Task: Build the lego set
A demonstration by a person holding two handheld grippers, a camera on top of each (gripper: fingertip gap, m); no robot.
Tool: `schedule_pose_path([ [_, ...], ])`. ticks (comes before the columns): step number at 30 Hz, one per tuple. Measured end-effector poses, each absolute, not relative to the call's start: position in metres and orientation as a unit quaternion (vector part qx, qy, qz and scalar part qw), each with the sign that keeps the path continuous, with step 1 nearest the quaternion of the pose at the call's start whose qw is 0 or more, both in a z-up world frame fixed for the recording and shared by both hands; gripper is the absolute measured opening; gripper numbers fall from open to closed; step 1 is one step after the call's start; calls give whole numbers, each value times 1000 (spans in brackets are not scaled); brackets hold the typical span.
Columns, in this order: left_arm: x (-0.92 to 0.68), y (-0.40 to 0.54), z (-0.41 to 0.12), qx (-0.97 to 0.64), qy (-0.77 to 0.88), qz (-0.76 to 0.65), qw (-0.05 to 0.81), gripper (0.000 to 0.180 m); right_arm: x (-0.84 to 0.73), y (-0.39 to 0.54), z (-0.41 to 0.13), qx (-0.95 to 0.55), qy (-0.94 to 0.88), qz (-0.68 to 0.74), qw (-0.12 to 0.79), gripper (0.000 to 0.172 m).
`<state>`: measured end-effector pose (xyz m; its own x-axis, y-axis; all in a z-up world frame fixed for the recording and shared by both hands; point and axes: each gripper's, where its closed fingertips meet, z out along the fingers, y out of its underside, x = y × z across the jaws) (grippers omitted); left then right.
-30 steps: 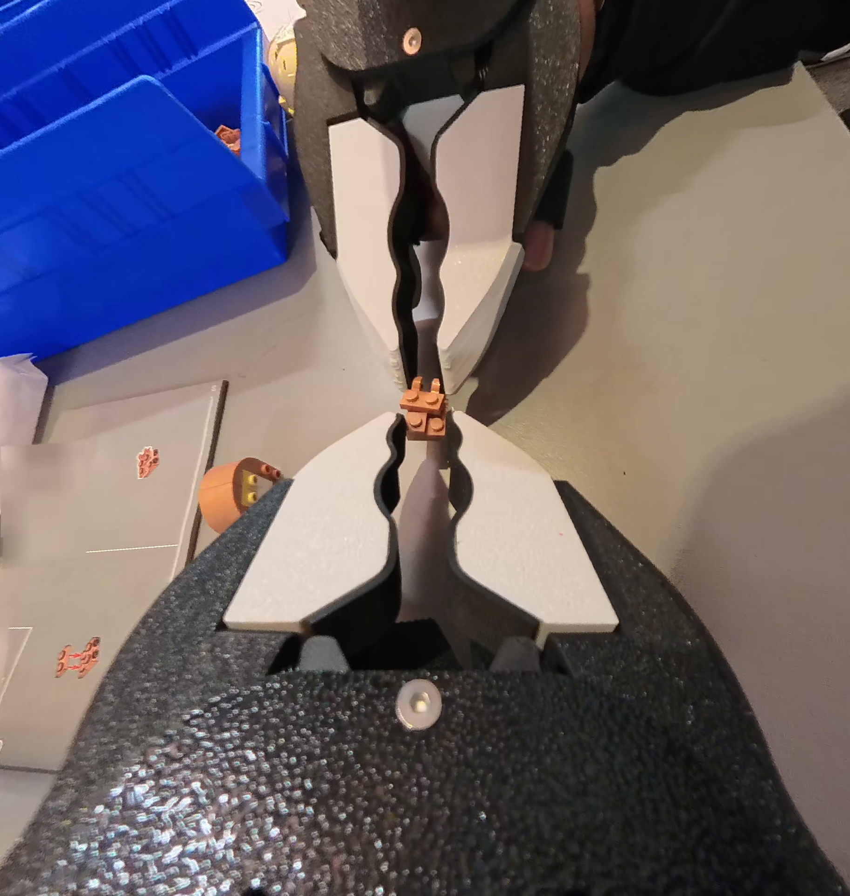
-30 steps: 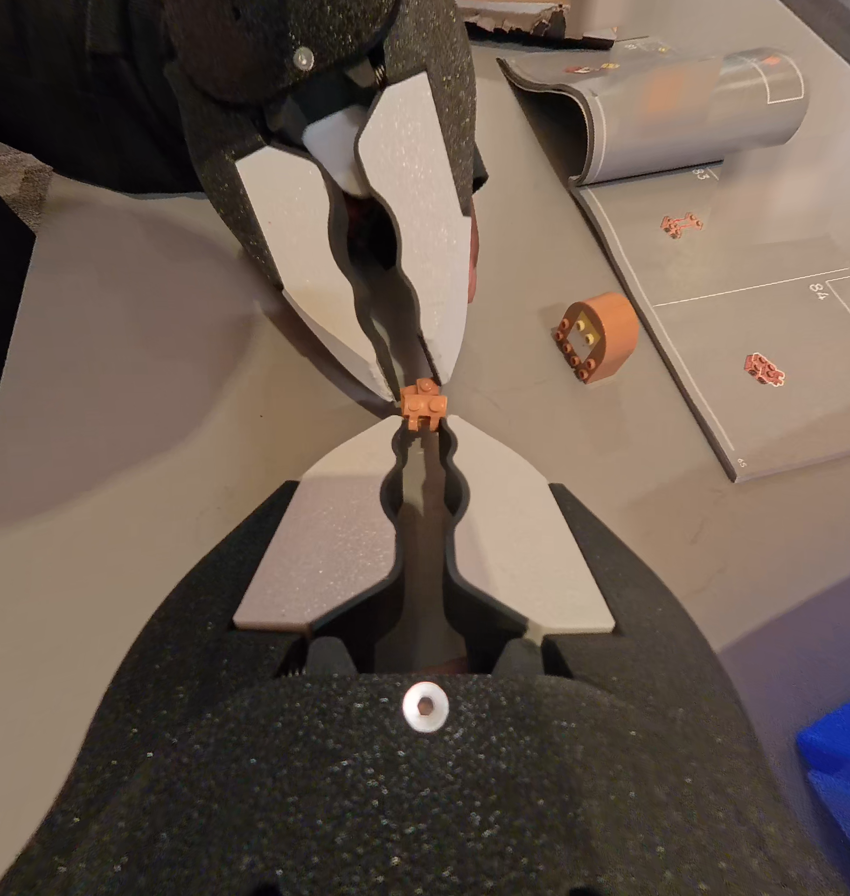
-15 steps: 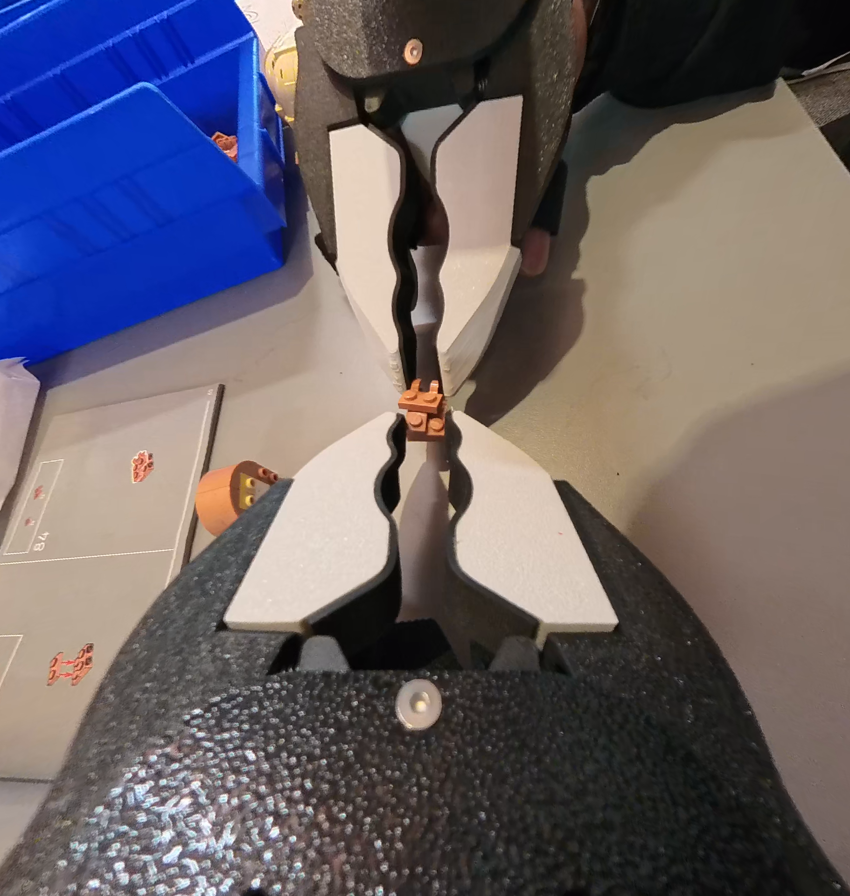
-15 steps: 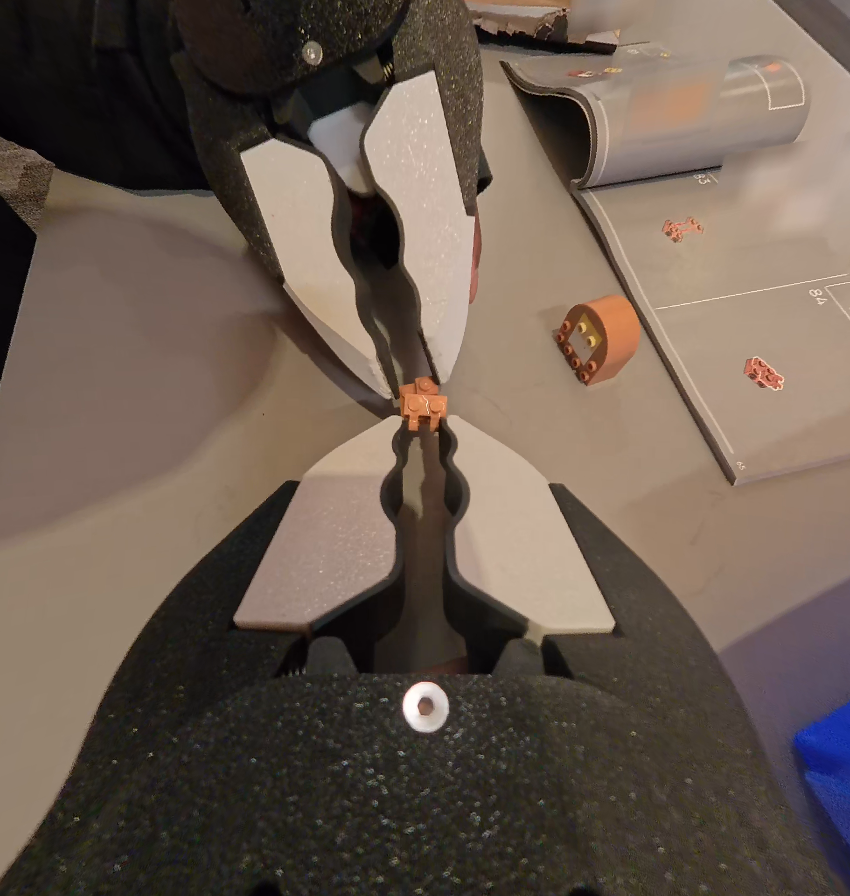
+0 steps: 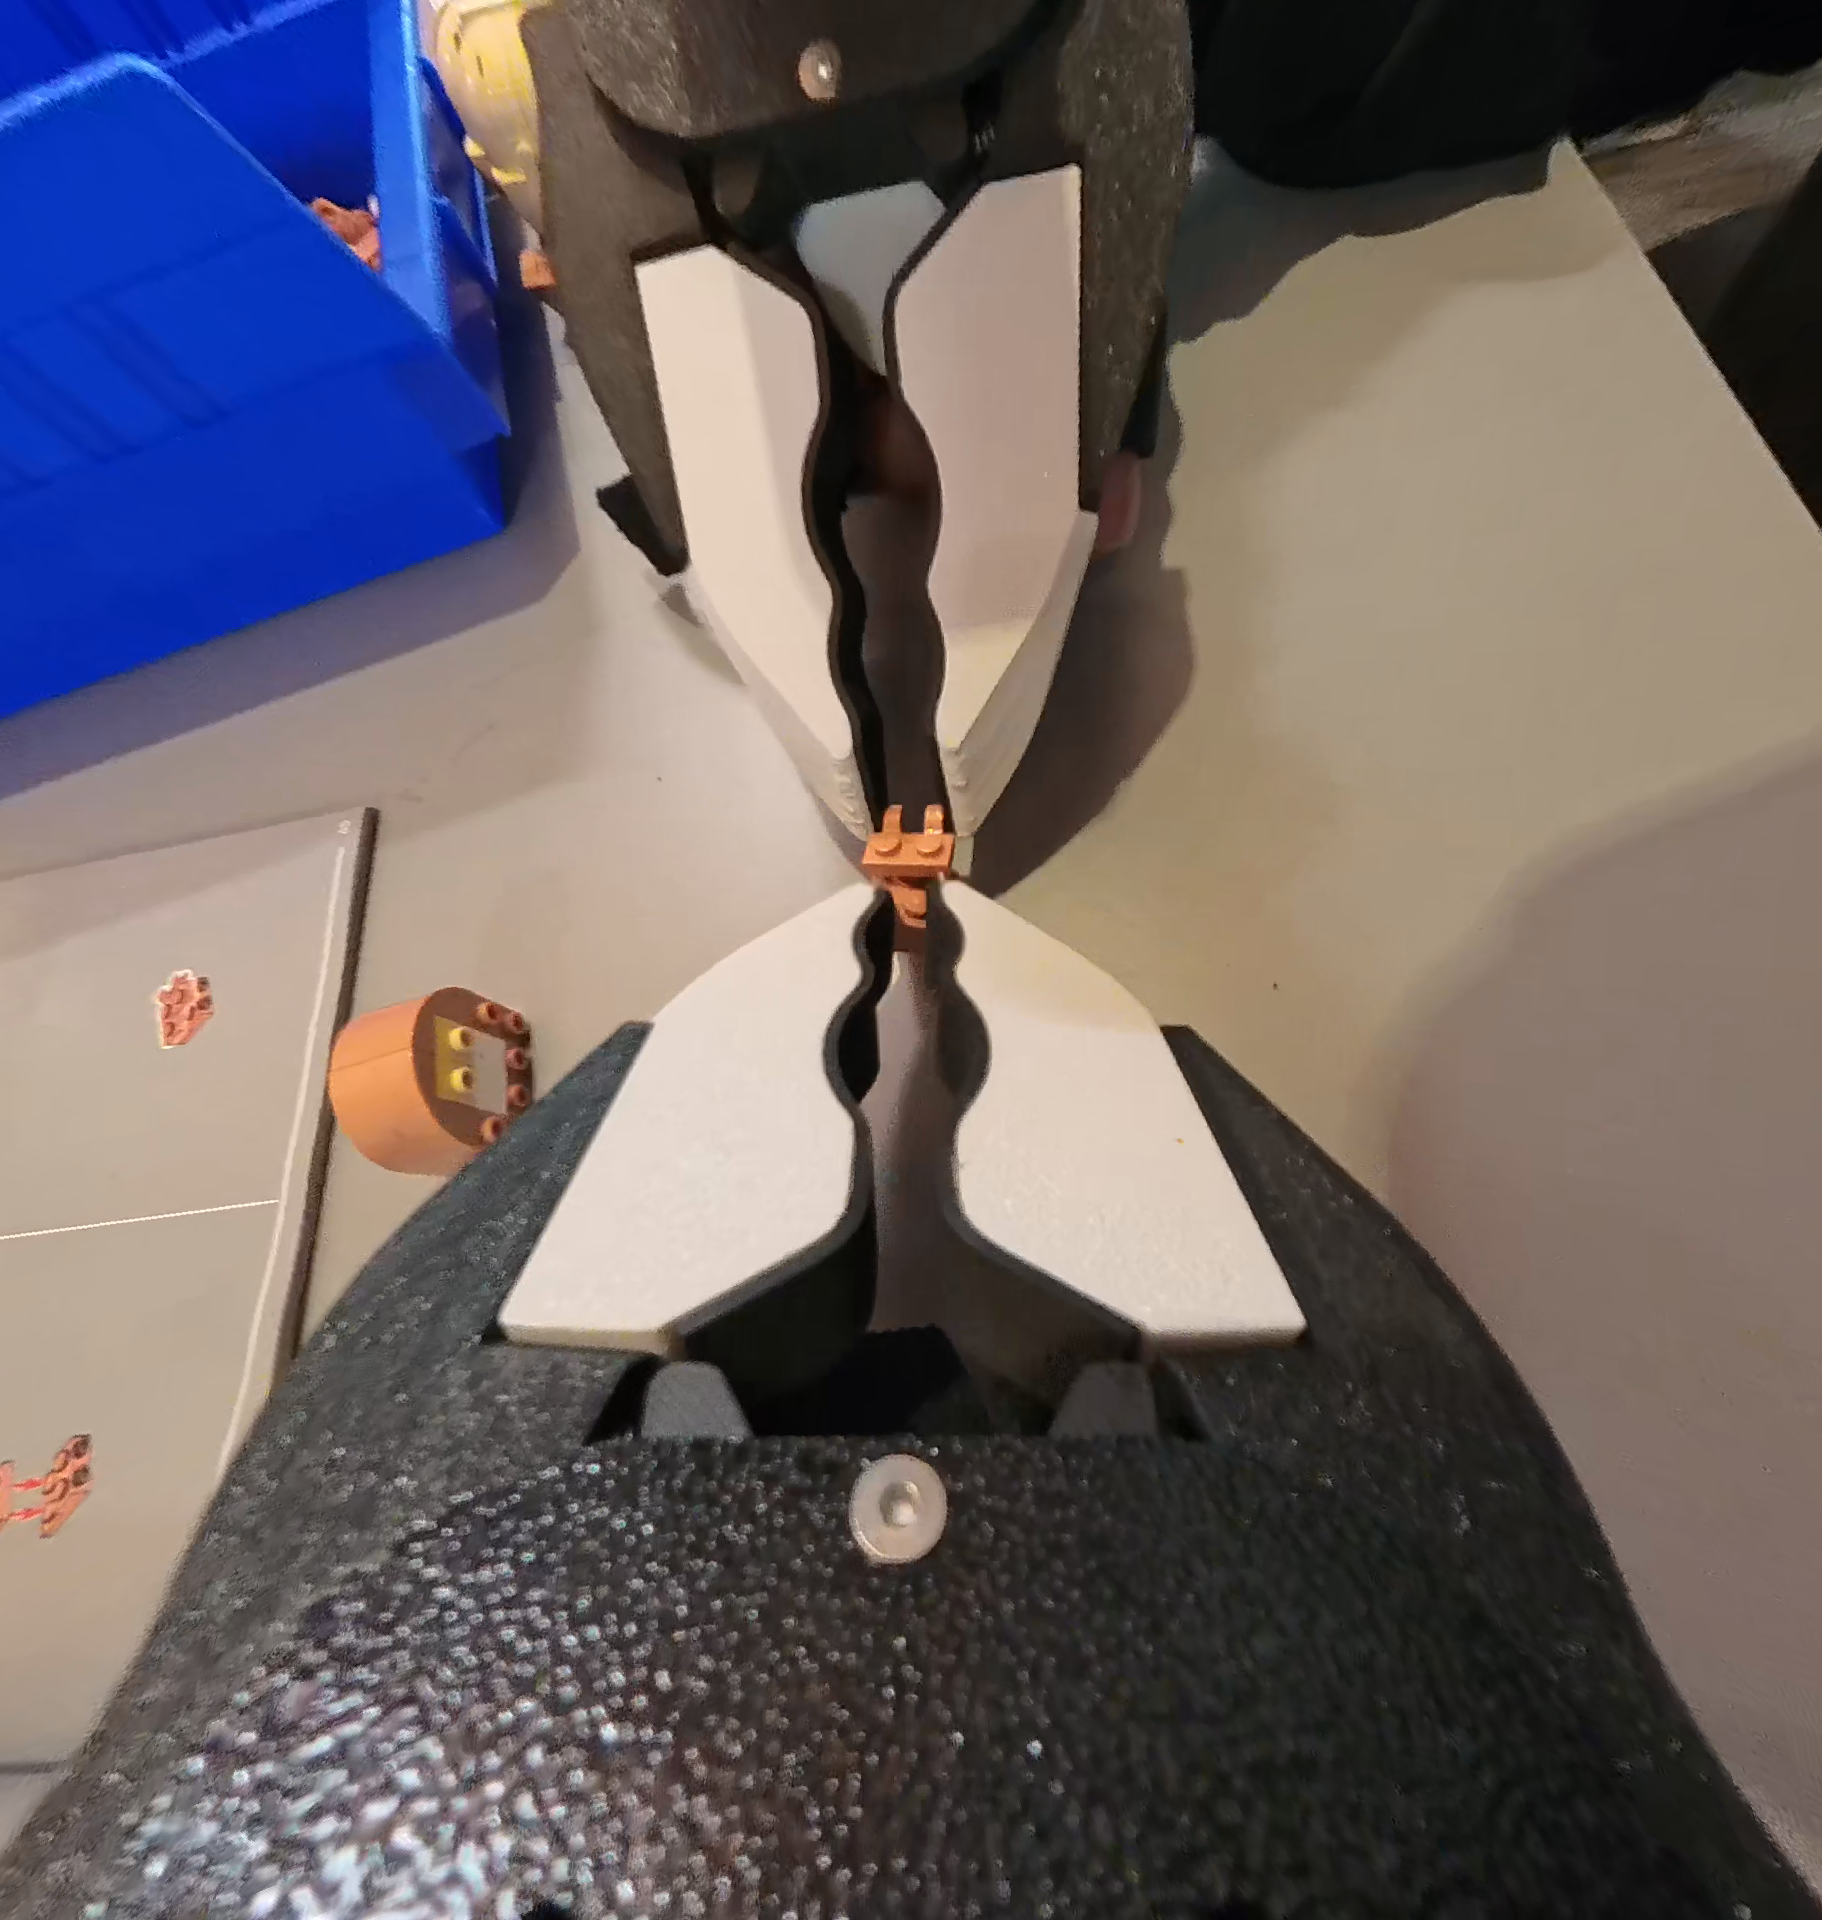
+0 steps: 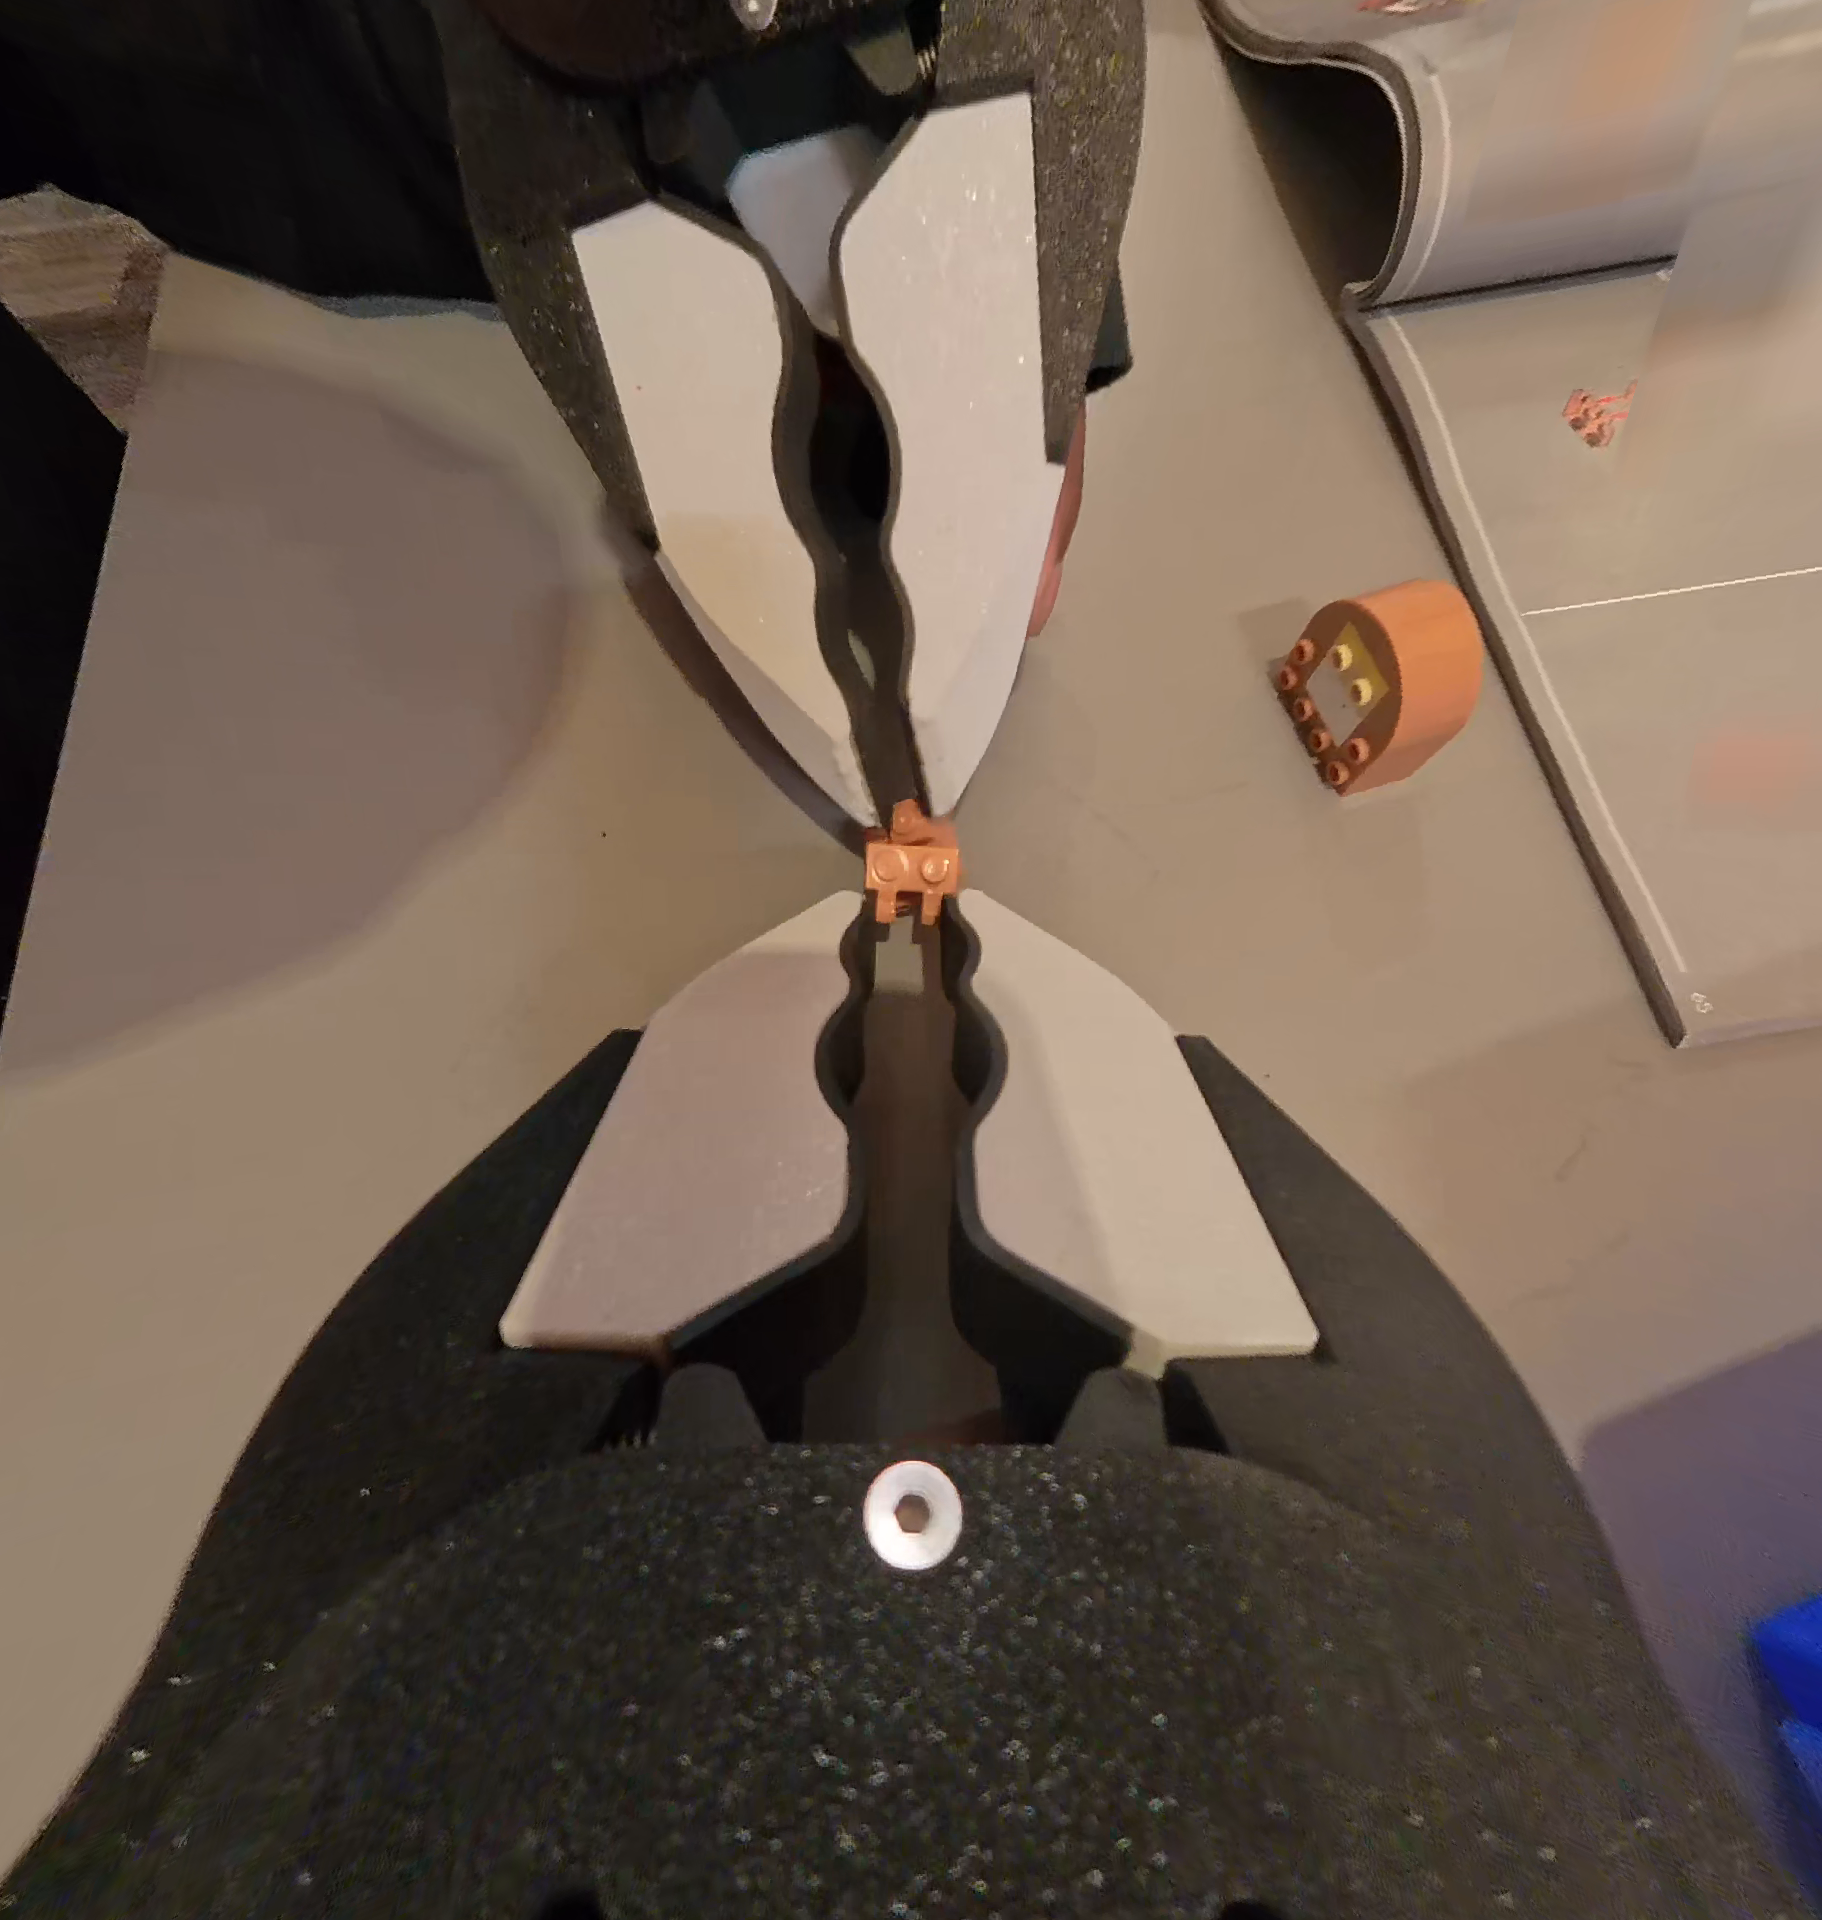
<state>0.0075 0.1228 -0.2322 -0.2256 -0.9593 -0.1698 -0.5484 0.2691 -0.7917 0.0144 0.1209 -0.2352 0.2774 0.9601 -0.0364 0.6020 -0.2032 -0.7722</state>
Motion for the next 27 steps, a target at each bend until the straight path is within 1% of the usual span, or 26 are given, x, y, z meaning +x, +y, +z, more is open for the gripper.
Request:
schedule_pose_path([
  [7,6,122,-241,-525,735,-281,326,7,17,120,-240,-736,-538,263,316,11],
  [9,6,123,-243,-527,736,-275,323,12,17,120,-241,-737,-539,261,315,11],
  [16,5,124,-241,-532,731,-275,328,19,17,119,-241,-737,-539,263,311,11],
  [22,2,124,-246,-563,721,-270,301,19,18,118,-242,-737,-539,269,306,12],
  [27,2,124,-243,-571,714,-275,298,17,17,118,-244,-735,-546,266,301,12],
])
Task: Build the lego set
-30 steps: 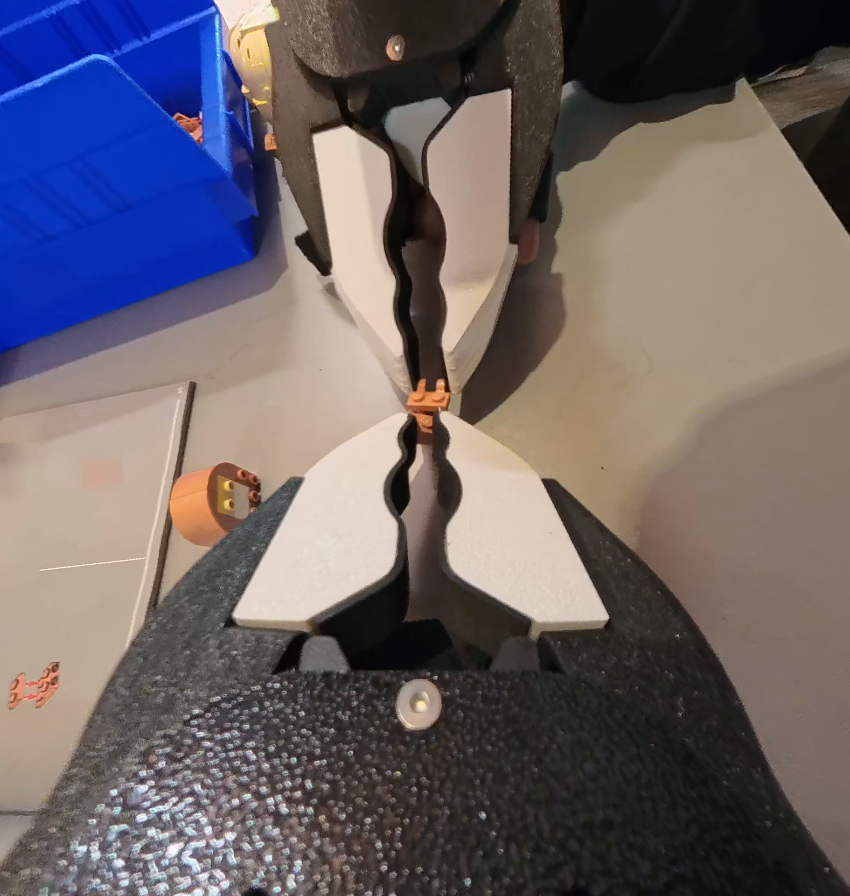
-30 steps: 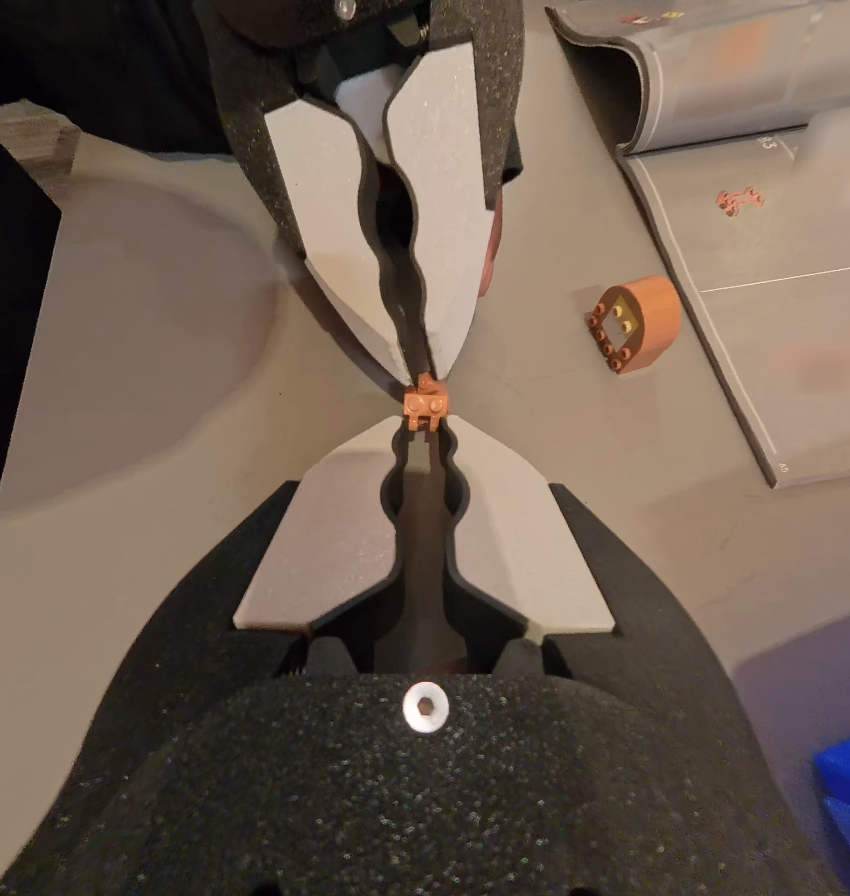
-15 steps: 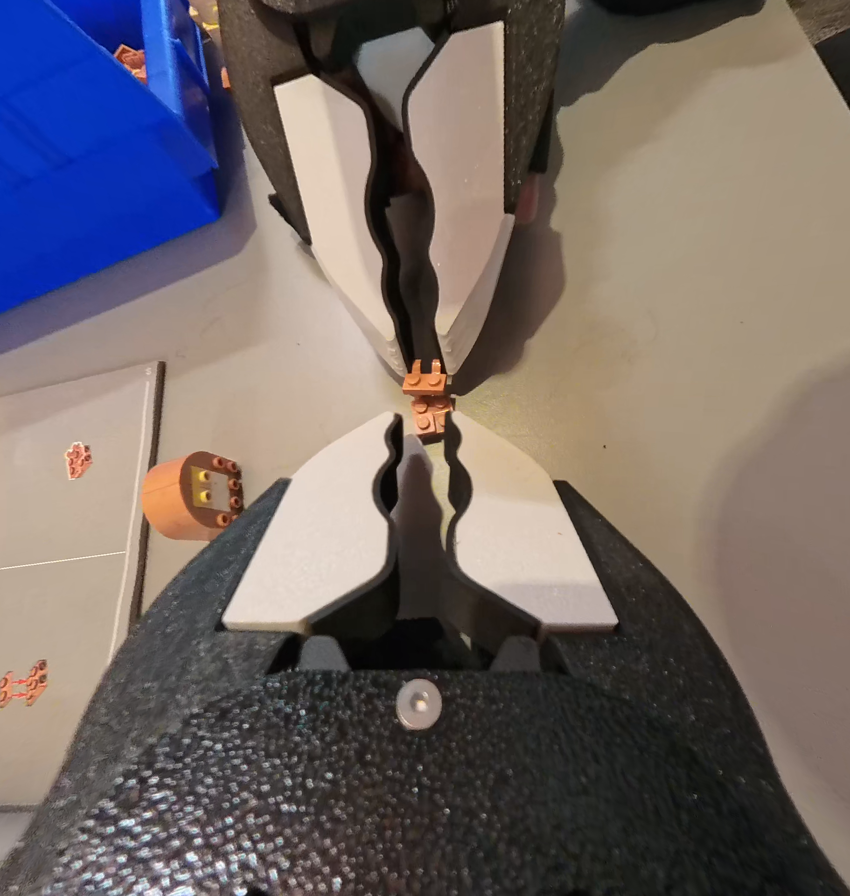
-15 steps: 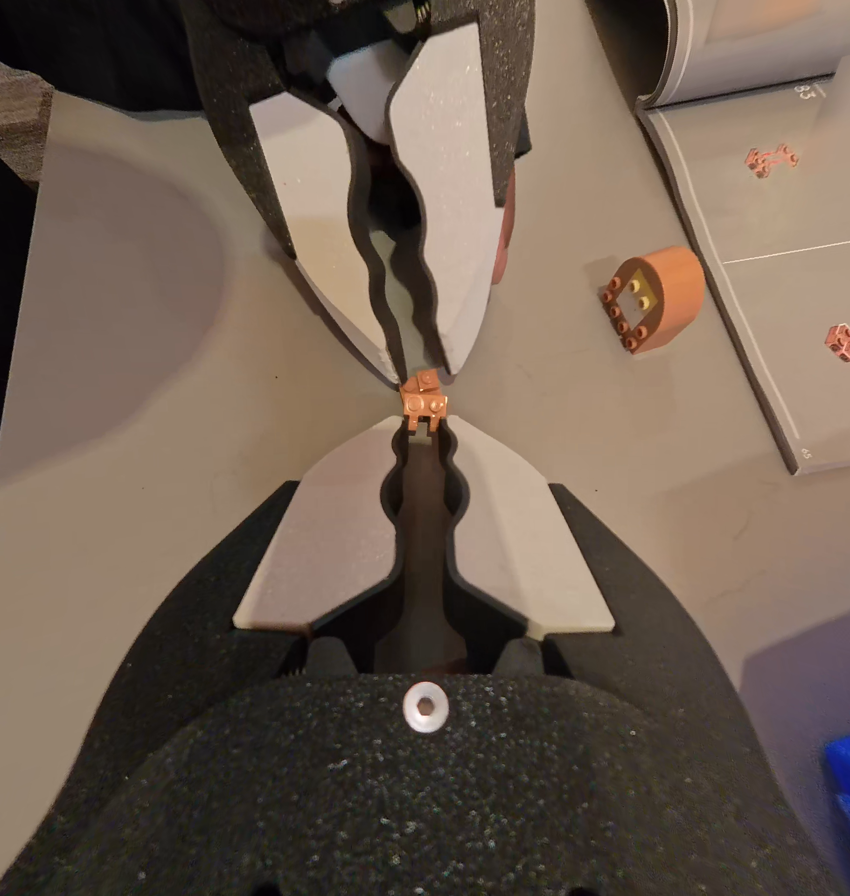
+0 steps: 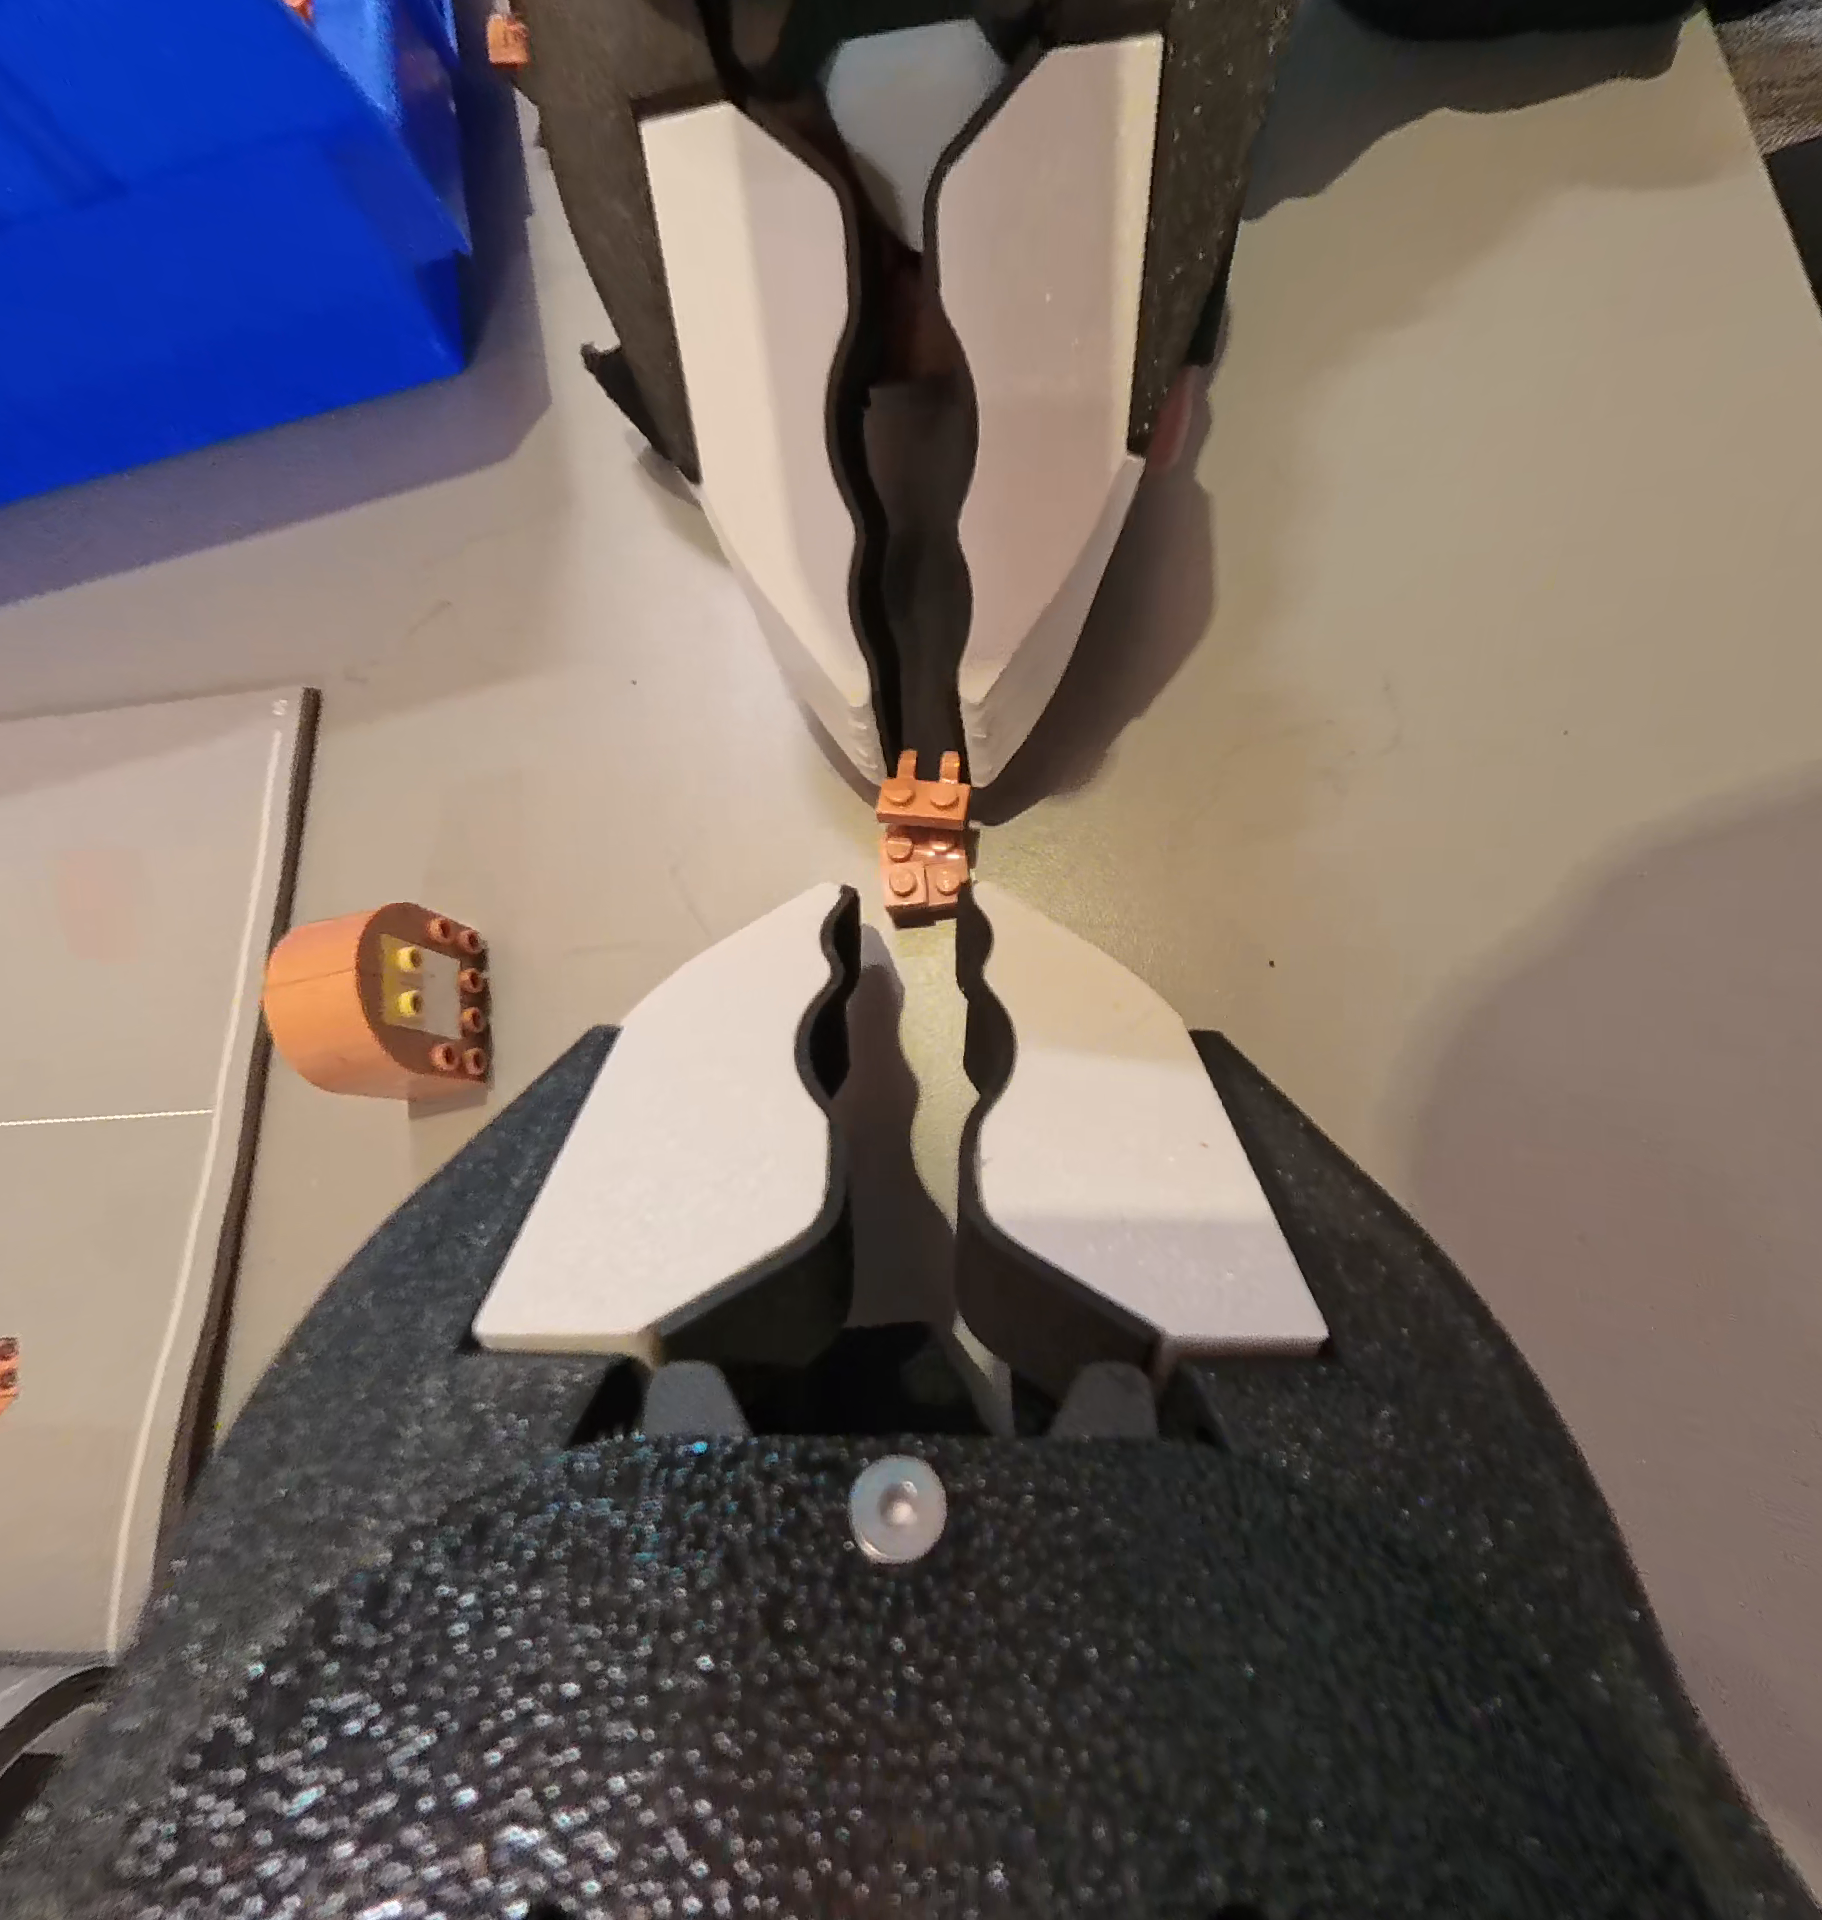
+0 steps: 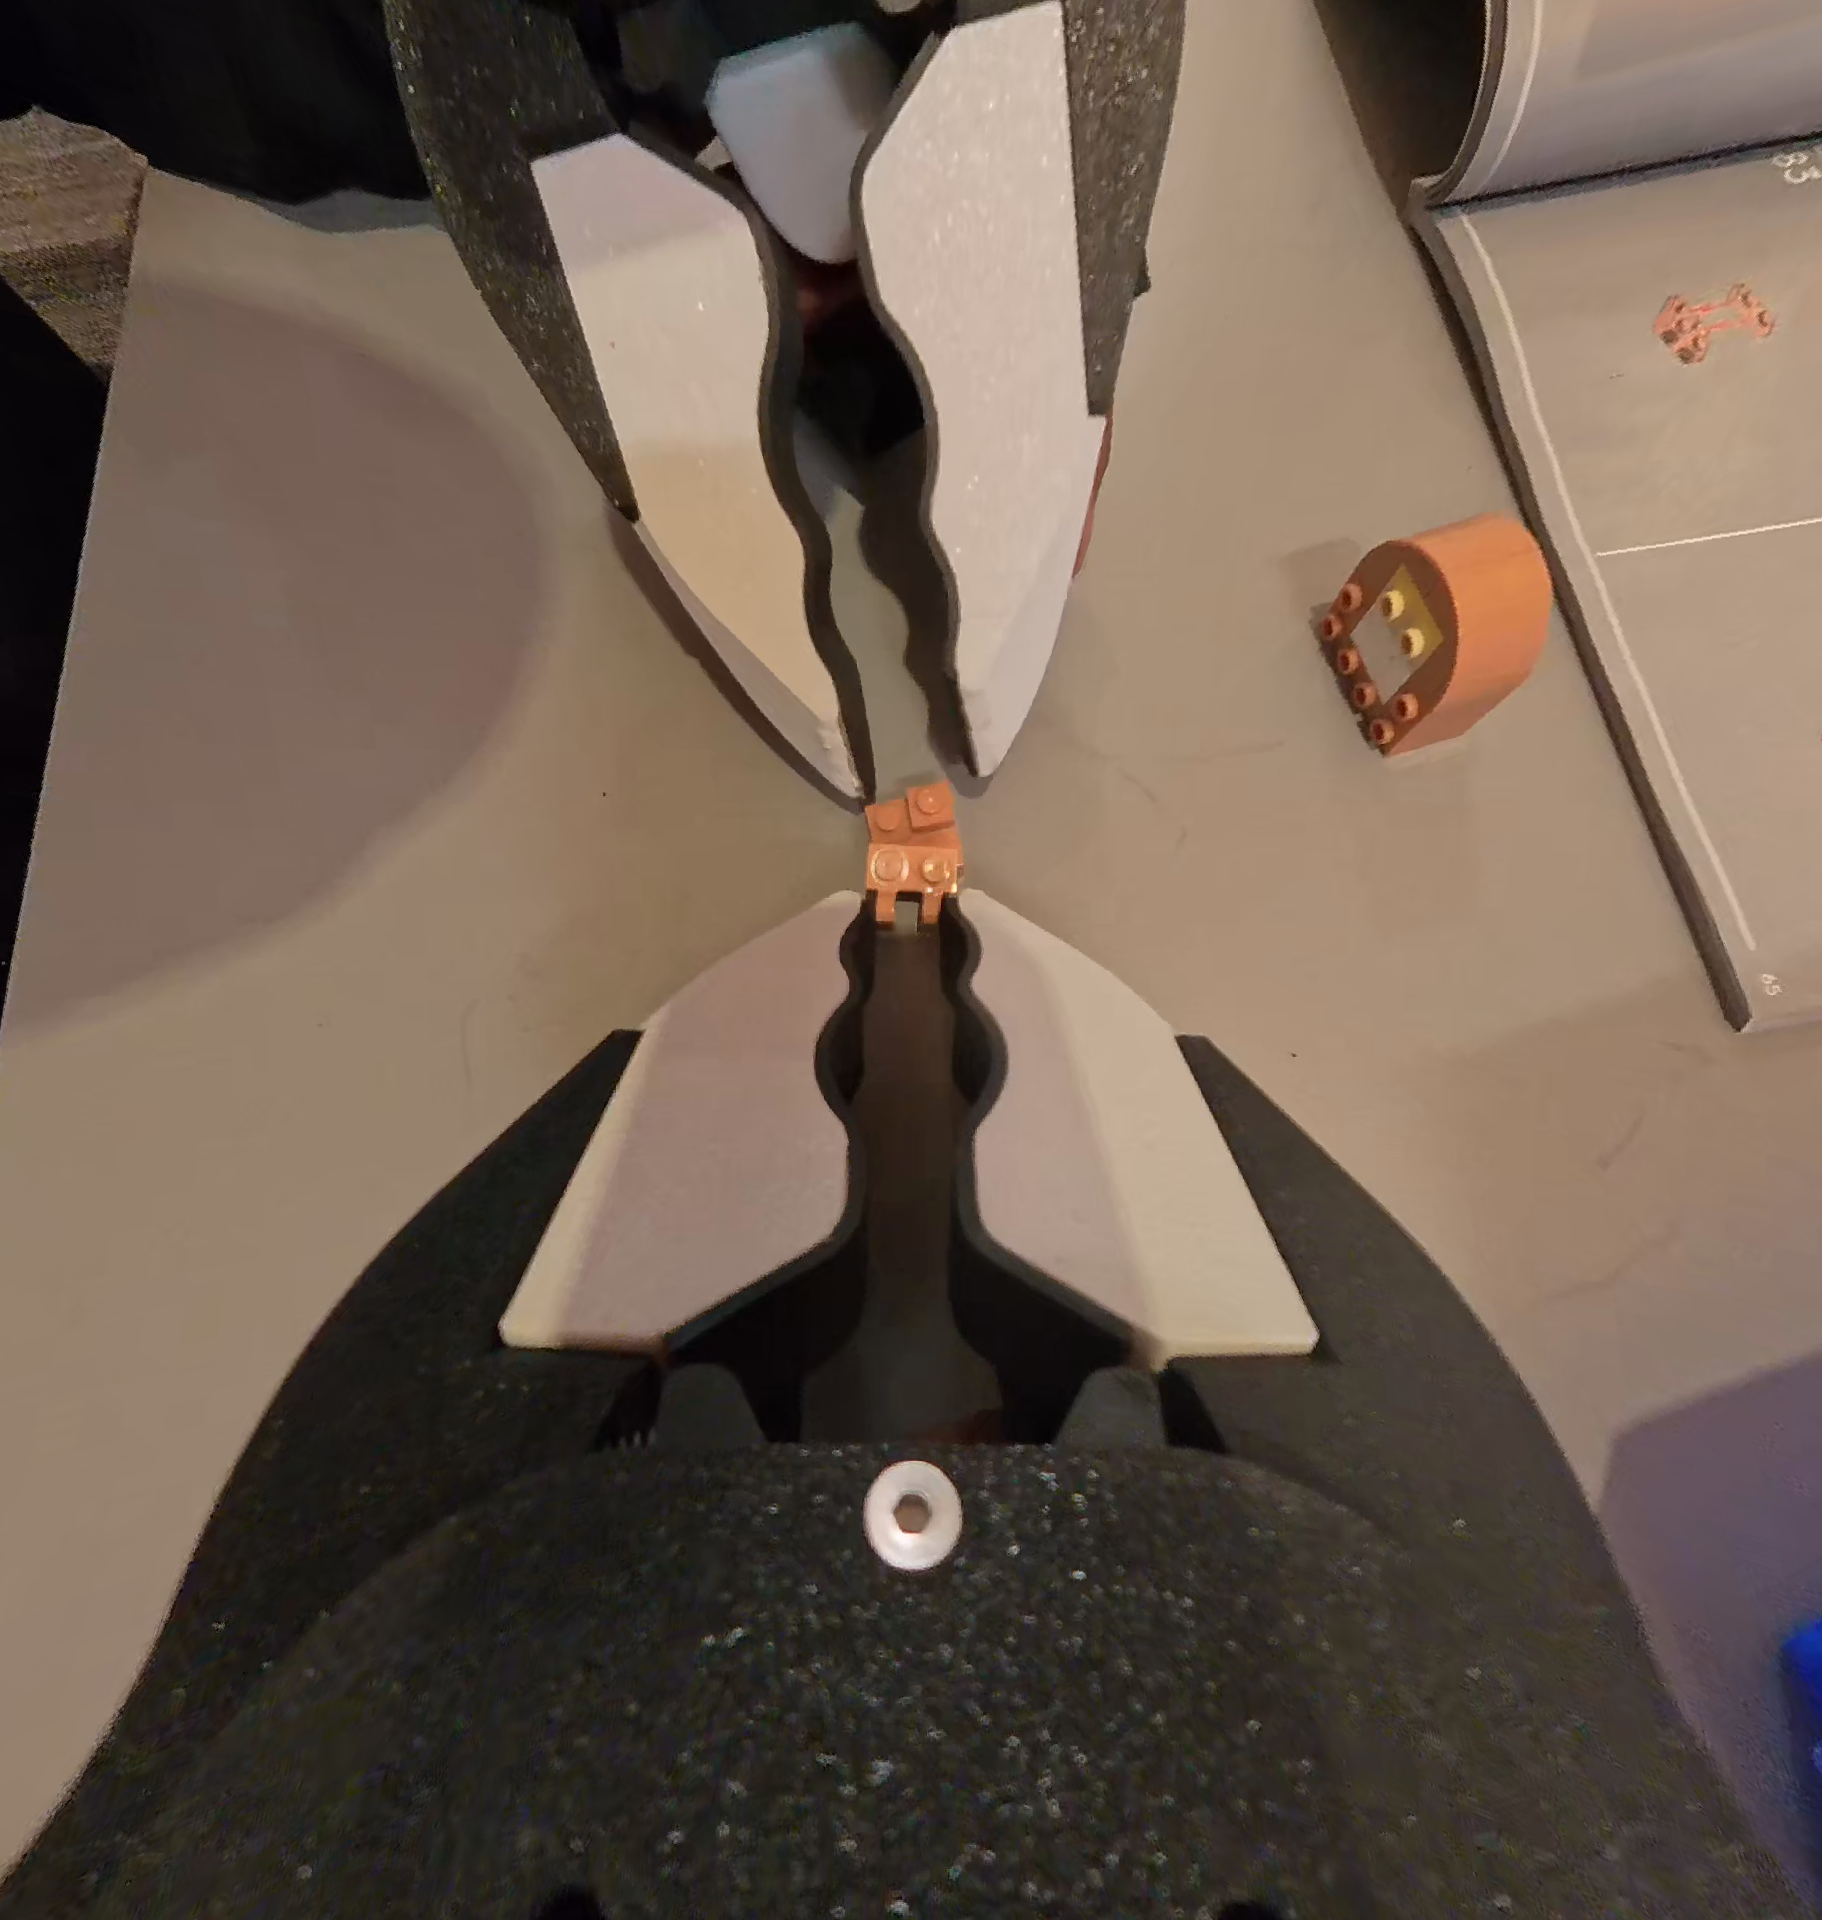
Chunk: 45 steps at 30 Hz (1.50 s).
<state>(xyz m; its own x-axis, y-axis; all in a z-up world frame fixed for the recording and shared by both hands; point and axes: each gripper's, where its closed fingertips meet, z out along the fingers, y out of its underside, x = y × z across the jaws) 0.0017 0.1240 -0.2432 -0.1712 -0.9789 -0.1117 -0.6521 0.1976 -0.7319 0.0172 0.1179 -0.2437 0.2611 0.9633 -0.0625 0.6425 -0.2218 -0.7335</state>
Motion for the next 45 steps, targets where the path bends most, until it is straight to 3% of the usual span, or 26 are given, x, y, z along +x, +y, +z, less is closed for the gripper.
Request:
schedule_pose_path([
  [23,0,121,-249,-604,711,-240,270,30,13,121,-245,-731,-557,250,305,12],
  [36,-11,115,-249,-662,678,-226,226,15,10,127,-246,-701,-594,205,337,13],
  [45,-5,118,-253,-649,679,-251,235,17,-2,124,-246,-696,-599,198,343,20],
])
